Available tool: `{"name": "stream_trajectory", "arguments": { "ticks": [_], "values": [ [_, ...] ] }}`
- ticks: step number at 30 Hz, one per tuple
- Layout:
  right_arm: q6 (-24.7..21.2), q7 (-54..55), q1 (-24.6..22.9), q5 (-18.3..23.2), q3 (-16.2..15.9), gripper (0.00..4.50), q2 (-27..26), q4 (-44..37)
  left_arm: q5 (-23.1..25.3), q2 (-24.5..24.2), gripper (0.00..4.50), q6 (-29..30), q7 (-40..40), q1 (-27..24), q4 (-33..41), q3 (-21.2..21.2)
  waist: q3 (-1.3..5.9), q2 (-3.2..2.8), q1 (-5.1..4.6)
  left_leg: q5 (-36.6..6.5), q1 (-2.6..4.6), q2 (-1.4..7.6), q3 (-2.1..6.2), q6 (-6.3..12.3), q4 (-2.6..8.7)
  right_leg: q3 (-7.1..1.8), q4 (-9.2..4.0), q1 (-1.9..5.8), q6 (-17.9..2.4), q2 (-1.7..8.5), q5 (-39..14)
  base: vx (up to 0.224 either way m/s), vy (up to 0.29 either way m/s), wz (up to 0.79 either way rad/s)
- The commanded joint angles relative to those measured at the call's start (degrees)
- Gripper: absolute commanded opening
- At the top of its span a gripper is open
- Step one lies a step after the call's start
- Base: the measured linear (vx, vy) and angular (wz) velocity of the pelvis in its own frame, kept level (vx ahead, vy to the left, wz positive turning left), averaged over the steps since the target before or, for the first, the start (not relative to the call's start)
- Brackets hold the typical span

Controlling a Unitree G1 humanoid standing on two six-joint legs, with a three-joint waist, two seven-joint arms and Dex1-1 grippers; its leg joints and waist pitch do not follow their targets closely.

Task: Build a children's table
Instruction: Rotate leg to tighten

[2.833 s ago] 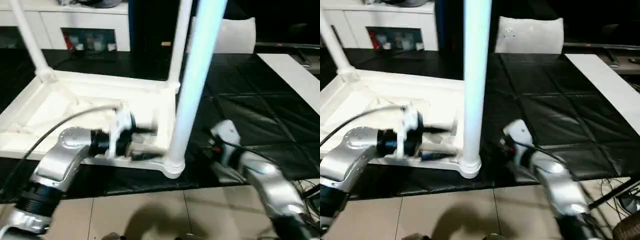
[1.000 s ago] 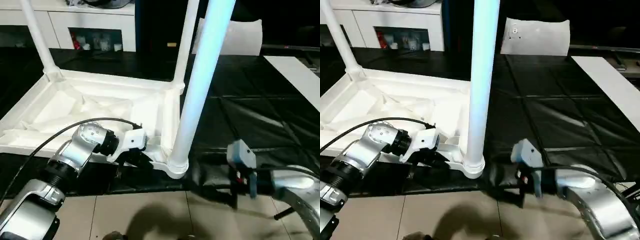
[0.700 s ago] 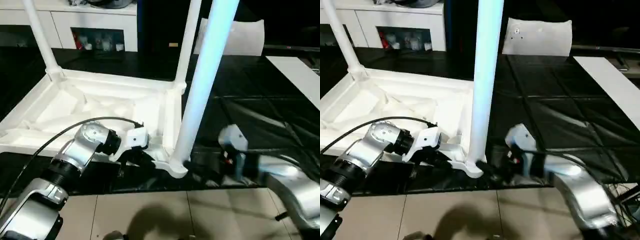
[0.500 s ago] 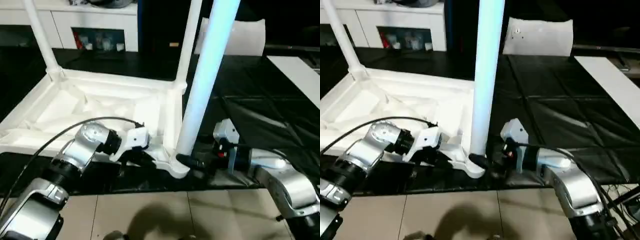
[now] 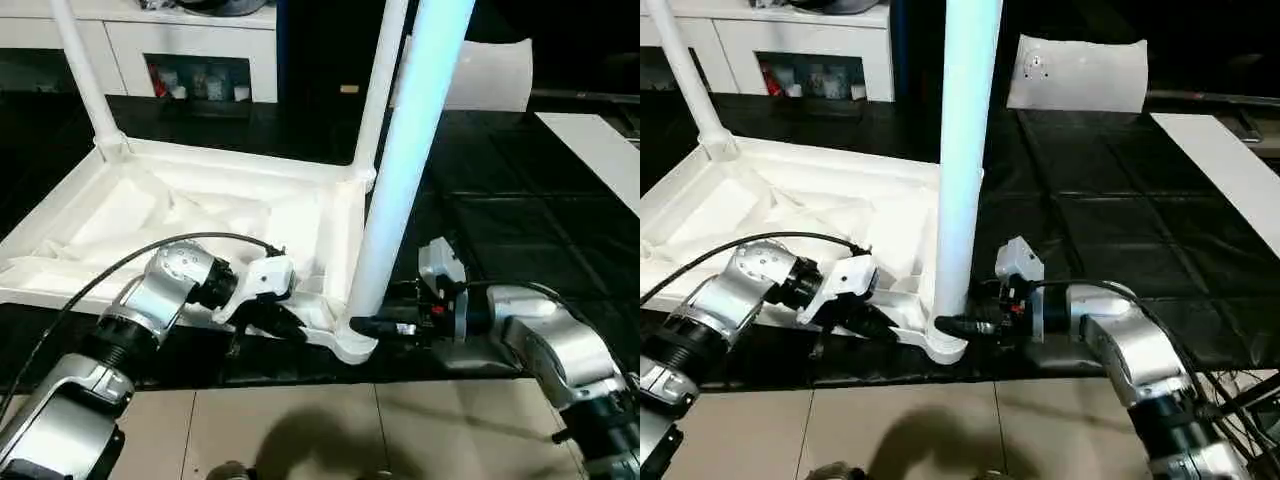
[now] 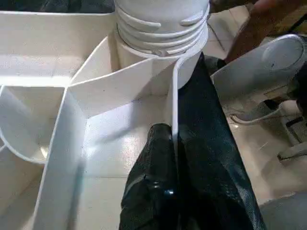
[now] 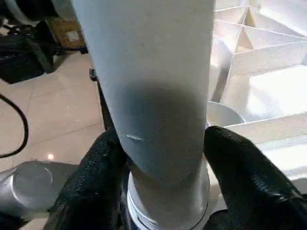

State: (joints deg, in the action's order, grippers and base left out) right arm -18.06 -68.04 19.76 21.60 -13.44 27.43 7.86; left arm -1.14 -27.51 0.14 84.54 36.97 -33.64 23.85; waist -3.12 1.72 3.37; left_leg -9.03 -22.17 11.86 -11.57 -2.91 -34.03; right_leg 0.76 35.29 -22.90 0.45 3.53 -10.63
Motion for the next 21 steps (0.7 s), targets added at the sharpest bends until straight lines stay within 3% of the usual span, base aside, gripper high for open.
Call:
{"name": "stream_trajectory", "arguments": {
  "ticks": [1, 9, 11, 14, 15, 19, 21],
  "values": [
    [0.7, -1.1, 1.2, -0.7, -0.2, 2.38, 0.2, 1.1, -2.4, 1.0, 0.00, -0.6, 2.0, 1.4, 0.6, -1.2, 3.84, -0.15, 0.03, -15.9, 1.79, 1.33, 0.83, -0.72, 3.76, -1.39, -4.20, 1.77, -12.9, 3.43, -13.2, 0.000, 0.000, 0.00],
    [-0.5, -1.3, 1.3, 0.7, 0.2, 1.97, -1.7, 1.6, -1.2, 2.9, 0.00, 1.8, -4.0, 2.7, -1.6, -2.9, 3.74, -0.10, 0.10, -16.8, 1.95, 1.33, 0.86, -0.91, 3.78, -1.39, -4.38, 1.61, -12.7, 3.46, -15.0, 0.000, 0.000, 0.00],
    [-1.9, 3.5, 0.4, 0.8, 1.1, 1.96, -3.7, 0.8, -0.1, 4.9, 0.00, 3.6, -10.8, 4.0, -3.9, -4.3, 3.54, 0.06, 0.11, -17.5, 2.07, 1.26, 0.83, -1.30, 3.78, -1.43, -4.66, 1.37, -12.0, 3.46, -17.4, 0.000, 0.000, 0.00],
    [-2.3, 11.8, -0.1, -2.3, 1.5, 1.95, -6.8, 1.1, -0.4, 7.6, 0.00, 5.9, -16.6, 5.0, -5.0, -6.3, 3.65, 0.14, 0.01, -16.7, 1.90, 1.21, 0.99, -1.84, 3.88, -1.37, -4.67, 1.40, -11.2, 3.52, -18.0, 0.000, 0.000, 0.00],
    [-2.5, 16.1, -0.2, -3.8, 1.7, 1.95, -8.6, 1.6, -0.2, 8.7, 0.00, 6.8, -18.6, 5.5, -5.3, -6.7, 3.73, 0.32, -0.31, -16.0, 1.45, 1.07, 1.11, -1.93, 3.92, -1.31, -4.54, 1.82, -10.9, 3.57, -17.5, 0.000, 0.000, 0.00],
    [-4.7, 29.5, 0.2, -6.4, 3.5, 1.94, -15.9, 3.5, 0.7, 13.0, 0.00, 8.6, -27.1, 7.1, -7.3, -7.9, 3.81, 0.11, -1.40, -13.9, 1.35, 0.80, 0.87, -1.49, 3.73, -1.37, -4.45, 1.48, -11.5, 3.25, -14.0, 0.000, 0.000, 0.00],
    [-5.0, 36.7, 1.3, -8.4, 4.0, 1.93, -20.1, 5.5, 1.1, 15.7, 0.00, 9.3, -32.3, 8.4, -9.0, -8.7, 3.93, 0.15, -1.42, -13.2, 1.46, 0.79, 0.84, -1.29, 3.67, -1.38, -4.47, 1.65, -11.6, 3.22, -13.0, 0.000, 0.000, 0.00]
  ]
}}
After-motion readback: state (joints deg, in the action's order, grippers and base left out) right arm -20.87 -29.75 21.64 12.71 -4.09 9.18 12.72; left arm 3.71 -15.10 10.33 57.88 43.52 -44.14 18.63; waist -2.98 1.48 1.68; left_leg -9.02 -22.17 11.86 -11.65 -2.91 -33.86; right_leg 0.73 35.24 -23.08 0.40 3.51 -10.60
